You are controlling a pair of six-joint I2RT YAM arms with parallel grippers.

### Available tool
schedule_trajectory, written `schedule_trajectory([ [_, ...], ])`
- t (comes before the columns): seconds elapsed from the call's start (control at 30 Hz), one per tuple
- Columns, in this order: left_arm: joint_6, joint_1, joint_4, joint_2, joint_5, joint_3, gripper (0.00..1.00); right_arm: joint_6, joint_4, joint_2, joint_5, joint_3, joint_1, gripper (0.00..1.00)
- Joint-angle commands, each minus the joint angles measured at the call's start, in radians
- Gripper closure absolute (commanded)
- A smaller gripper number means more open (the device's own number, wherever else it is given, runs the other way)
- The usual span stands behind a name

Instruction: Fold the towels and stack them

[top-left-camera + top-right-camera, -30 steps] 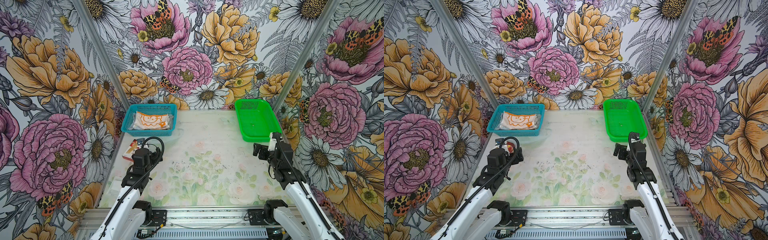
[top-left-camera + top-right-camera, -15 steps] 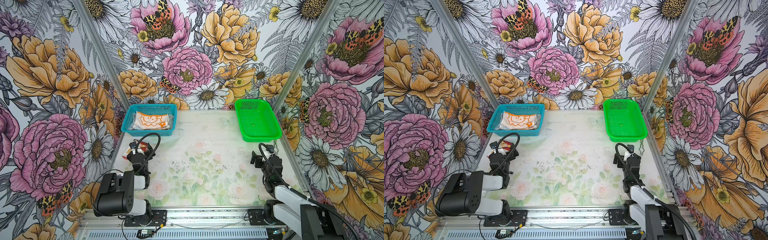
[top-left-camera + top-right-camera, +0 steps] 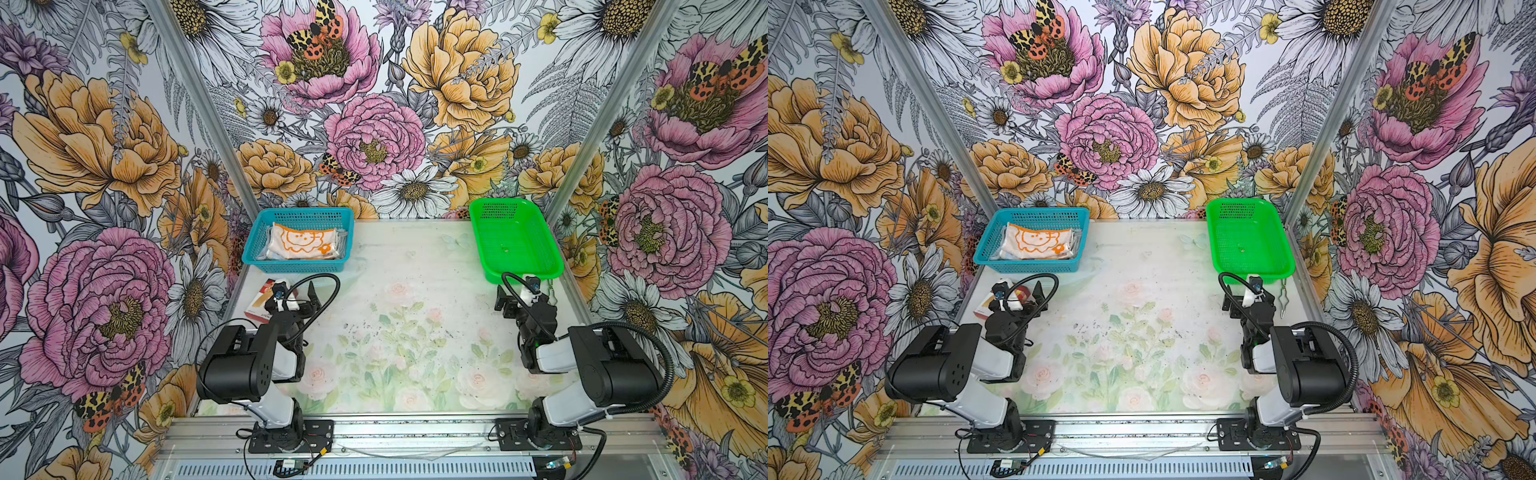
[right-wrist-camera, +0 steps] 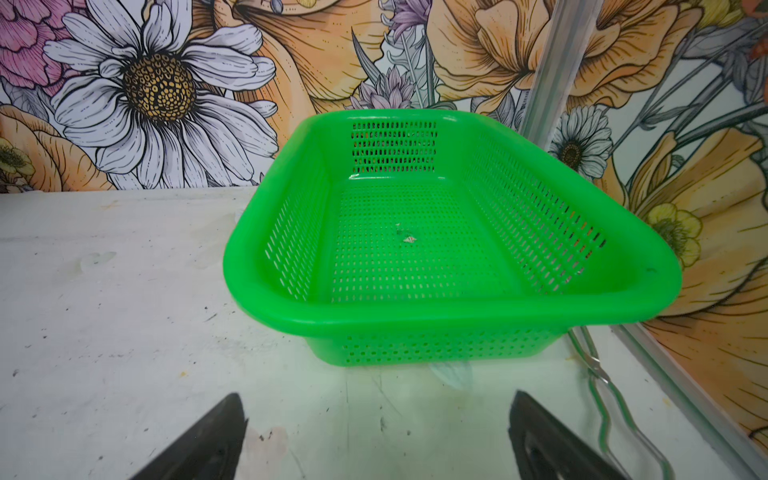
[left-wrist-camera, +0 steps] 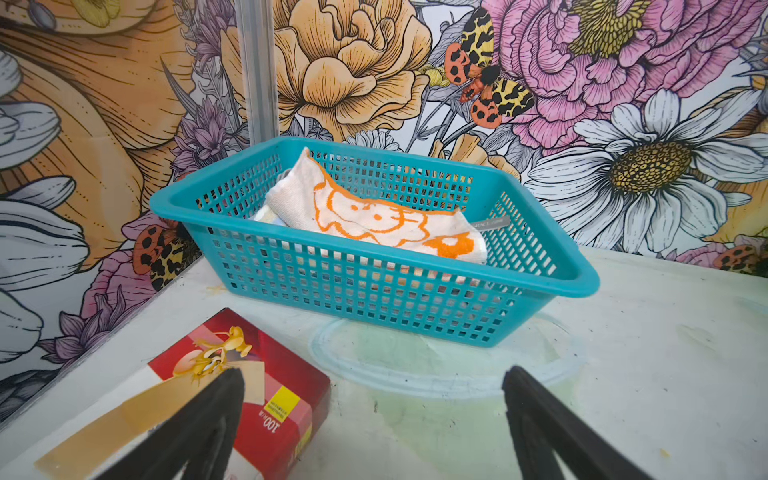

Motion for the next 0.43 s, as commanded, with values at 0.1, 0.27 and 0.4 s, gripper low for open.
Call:
schedule_trajectory([
  [0.1,0.041,-0.029,0.07,0.005,-0.095,-0.008,0.02,-0.011,0.087,-0.003,-0.045,-0.014,-0.005,0.01],
  [0.27,0.035,-0.025,0.064,0.014,-0.091,0.006,0.02,-0.032,0.182,0.014,-0.07,-0.055,0.0,0.01],
  [0.4,0.057,-0.039,0.07,0.003,-0.082,-0.008,0.02,-0.032,0.183,0.014,-0.07,-0.055,0.001,0.01],
])
